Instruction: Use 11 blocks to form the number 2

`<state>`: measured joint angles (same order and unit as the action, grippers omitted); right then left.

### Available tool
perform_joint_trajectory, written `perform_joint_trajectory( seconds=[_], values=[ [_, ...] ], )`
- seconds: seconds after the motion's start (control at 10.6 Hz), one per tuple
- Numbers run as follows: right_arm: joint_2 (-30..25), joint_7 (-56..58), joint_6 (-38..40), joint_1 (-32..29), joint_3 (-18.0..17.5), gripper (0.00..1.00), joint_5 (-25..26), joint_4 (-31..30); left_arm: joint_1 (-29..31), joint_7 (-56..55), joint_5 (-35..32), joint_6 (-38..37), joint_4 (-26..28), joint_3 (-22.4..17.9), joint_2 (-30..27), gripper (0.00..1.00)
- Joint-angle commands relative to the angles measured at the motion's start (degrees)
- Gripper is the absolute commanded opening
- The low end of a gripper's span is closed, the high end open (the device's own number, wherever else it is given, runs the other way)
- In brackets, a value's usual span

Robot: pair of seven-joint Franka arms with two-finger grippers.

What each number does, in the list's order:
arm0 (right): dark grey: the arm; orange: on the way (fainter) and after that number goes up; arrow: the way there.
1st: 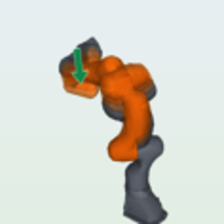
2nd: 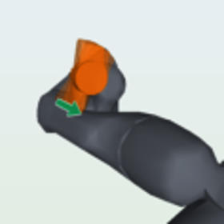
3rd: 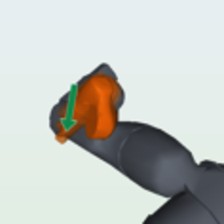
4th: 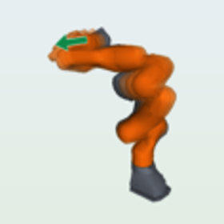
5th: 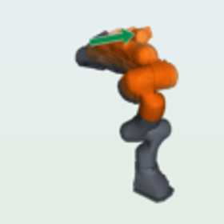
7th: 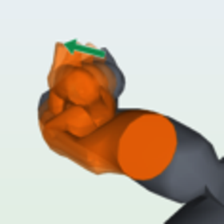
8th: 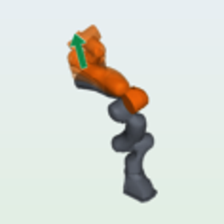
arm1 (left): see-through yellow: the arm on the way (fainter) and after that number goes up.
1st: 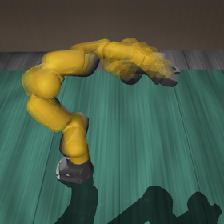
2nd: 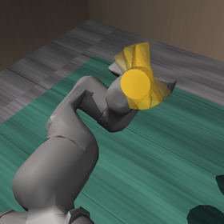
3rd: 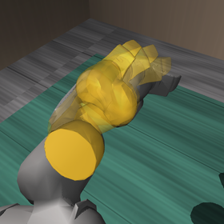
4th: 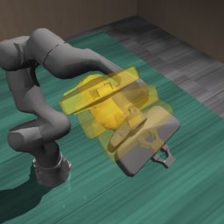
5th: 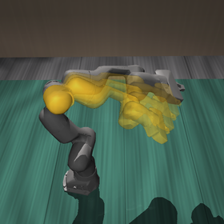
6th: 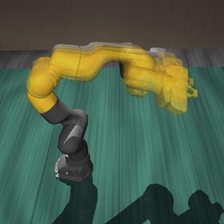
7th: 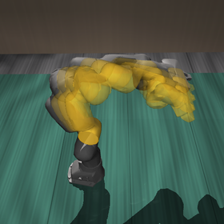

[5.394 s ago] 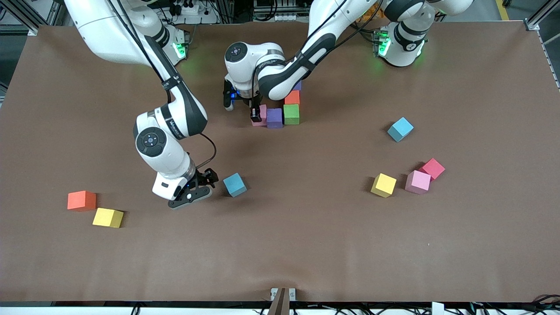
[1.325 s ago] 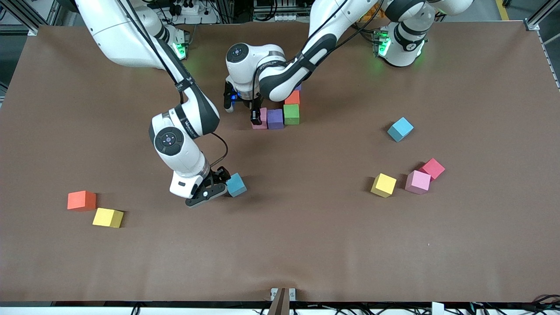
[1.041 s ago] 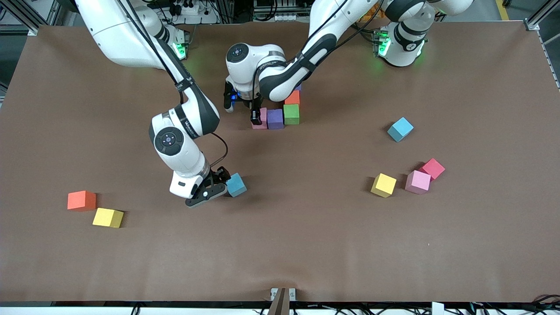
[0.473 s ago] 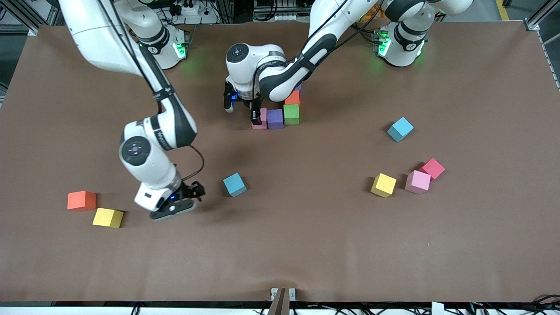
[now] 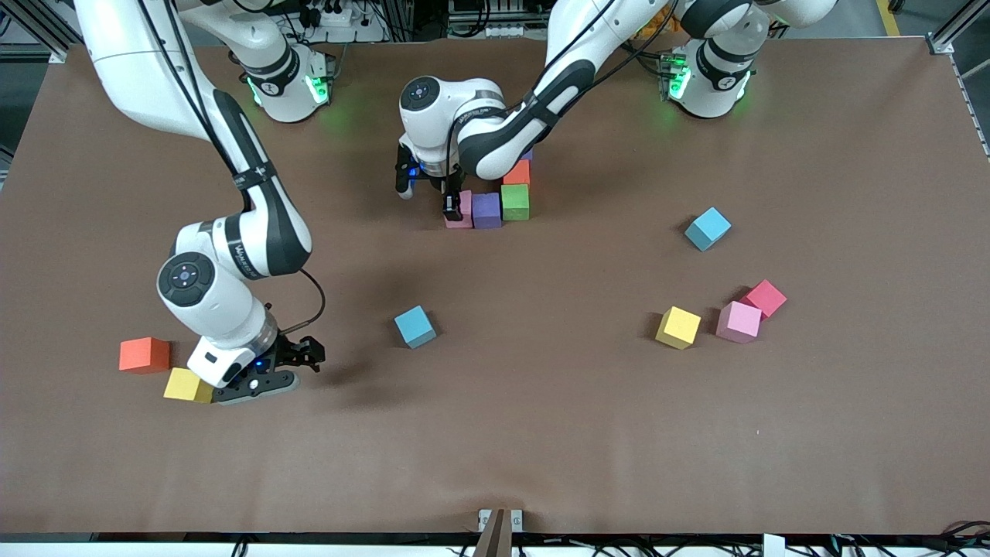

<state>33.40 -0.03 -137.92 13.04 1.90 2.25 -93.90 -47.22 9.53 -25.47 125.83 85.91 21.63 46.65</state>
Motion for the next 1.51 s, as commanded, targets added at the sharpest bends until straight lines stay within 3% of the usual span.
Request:
perform_joint_trajectory(
  seconds=[0.0,1.42],
  values=[
    [0.96,-1.38,0.9,-0.65,-0.49,1.0,0.47,1.79,0.28,0.05,-1.25,1.26,1.1,-1.15,0.54,0.56],
    [2.81,-1.03,2.22,-0.03,-0.41,1.0,0.56,1.09,0.19,-0.56,-0.99,1.35,0.93,-1.07,0.63,0.56]
  ],
)
